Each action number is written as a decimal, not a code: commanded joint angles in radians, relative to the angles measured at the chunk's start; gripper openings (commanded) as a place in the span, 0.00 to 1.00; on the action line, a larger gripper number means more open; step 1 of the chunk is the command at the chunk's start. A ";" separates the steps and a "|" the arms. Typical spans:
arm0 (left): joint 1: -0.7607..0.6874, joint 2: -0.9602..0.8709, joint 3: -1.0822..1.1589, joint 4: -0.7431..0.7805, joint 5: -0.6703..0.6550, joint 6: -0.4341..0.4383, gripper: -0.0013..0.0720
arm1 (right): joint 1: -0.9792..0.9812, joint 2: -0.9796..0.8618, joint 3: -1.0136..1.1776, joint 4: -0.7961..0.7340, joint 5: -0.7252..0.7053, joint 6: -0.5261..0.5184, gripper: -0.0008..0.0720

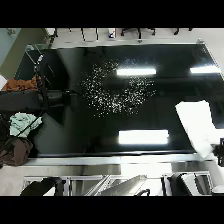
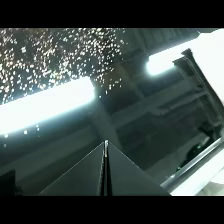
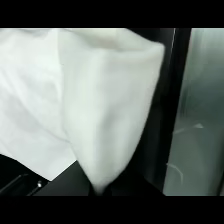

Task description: Fold the shirts.

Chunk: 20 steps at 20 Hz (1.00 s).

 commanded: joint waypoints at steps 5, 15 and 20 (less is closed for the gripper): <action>-0.012 0.002 0.001 0.000 -0.022 -0.001 0.04 | 0.072 -0.021 -0.040 0.142 0.130 -0.068 0.04; 0.042 0.002 0.001 0.000 -0.018 -0.001 0.04 | 0.043 -0.032 0.491 -0.475 -0.327 0.260 0.76; 0.103 0.003 0.001 -0.003 -0.001 -0.001 0.04 | 0.152 -0.025 0.573 -0.188 -0.279 0.179 0.21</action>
